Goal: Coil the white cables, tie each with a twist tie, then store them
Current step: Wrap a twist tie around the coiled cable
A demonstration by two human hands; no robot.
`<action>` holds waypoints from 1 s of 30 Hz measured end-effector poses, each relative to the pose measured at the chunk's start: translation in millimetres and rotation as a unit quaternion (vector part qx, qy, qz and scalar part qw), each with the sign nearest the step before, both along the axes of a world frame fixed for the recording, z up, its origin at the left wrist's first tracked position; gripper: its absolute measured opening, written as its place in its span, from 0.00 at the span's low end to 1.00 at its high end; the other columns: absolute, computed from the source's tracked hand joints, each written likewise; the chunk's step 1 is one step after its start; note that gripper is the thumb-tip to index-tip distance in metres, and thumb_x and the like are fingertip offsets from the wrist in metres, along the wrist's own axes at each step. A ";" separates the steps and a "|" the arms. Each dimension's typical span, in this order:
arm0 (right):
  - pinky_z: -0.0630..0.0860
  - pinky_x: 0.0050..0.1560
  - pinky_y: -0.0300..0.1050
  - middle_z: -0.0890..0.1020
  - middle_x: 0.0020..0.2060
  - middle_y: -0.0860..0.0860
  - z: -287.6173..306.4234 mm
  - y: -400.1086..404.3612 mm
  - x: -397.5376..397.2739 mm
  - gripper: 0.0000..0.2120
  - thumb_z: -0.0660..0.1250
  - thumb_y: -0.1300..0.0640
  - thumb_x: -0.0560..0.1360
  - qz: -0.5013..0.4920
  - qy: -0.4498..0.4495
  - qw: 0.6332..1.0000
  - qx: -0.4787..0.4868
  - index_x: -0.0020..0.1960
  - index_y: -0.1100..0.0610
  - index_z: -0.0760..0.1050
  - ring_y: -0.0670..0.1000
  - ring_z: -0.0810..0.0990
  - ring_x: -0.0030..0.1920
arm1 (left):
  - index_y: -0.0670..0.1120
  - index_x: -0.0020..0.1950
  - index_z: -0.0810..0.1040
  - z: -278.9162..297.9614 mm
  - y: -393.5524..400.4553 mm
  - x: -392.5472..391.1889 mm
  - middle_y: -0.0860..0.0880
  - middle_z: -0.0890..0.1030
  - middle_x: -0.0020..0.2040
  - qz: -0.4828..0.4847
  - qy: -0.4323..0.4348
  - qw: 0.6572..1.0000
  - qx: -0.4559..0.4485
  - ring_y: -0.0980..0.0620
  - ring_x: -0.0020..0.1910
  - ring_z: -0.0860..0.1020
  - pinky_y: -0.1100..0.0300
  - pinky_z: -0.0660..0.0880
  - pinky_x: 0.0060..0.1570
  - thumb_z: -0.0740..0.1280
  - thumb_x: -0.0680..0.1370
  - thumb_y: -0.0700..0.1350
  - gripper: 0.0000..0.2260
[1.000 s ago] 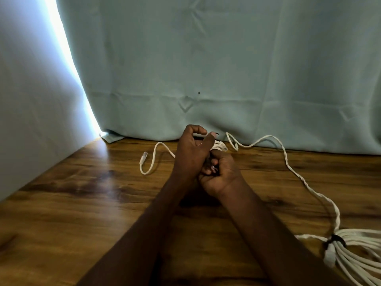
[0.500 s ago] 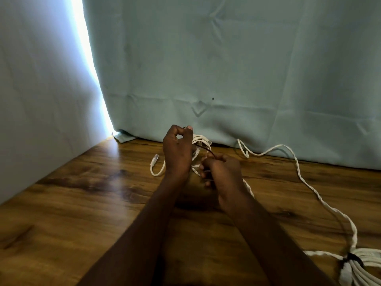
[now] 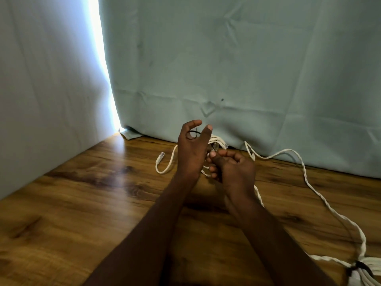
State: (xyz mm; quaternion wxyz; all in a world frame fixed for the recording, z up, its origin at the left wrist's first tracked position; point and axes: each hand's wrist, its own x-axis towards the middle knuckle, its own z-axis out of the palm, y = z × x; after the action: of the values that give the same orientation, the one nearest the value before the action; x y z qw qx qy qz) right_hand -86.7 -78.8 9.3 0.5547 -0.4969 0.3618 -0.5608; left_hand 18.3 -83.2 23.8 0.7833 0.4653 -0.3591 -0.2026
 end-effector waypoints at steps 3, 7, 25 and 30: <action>0.75 0.28 0.39 0.86 0.36 0.60 2.2 -3.1 -3.3 0.08 0.77 0.65 0.74 -0.006 -0.048 0.999 0.014 0.51 0.66 0.81 0.48 0.78 0.27 | 0.49 0.62 0.79 2.4 -1.3 -3.9 0.45 0.83 0.42 -0.034 0.043 0.998 0.017 0.53 0.31 0.78 0.61 0.76 0.30 0.75 0.78 0.50 0.14; 0.72 0.26 0.39 0.82 0.33 0.57 -1.5 -8.4 -3.3 0.06 0.75 0.65 0.75 -0.001 -0.078 0.996 0.035 0.50 0.68 0.83 0.47 0.75 0.26 | 0.45 0.46 0.81 -1.8 -4.8 -11.5 0.51 0.79 0.32 -0.063 -0.005 0.996 0.063 0.55 0.29 0.77 0.63 0.74 0.28 0.72 0.80 0.51 0.10; 0.83 0.41 0.53 0.85 0.36 0.48 -11.1 -14.9 -3.5 0.10 0.77 0.64 0.70 -0.173 0.158 0.960 -0.153 0.41 0.50 0.79 0.50 0.85 0.36 | 0.40 0.55 0.85 -6.5 -5.6 -14.6 0.48 0.71 0.26 -0.114 -0.023 0.990 0.083 0.56 0.22 0.67 0.65 0.63 0.25 0.63 0.85 0.45 0.13; 0.70 0.35 0.26 0.84 0.41 0.48 -3.8 -5.2 -6.6 0.10 0.73 0.68 0.74 -0.206 0.195 0.918 -0.278 0.51 0.57 0.80 0.41 0.82 0.39 | 0.40 0.53 0.85 -3.4 -1.8 -9.6 0.41 0.78 0.31 -0.091 -0.056 0.991 0.077 0.54 0.24 0.72 0.62 0.65 0.27 0.61 0.85 0.43 0.13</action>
State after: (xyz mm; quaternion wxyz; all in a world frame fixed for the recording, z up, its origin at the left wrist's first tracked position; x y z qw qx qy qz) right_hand -93.3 -84.0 5.6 0.1847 -0.6454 0.3864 -0.6325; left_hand 8.6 -85.1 20.5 0.7019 0.5002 -0.4269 -0.2738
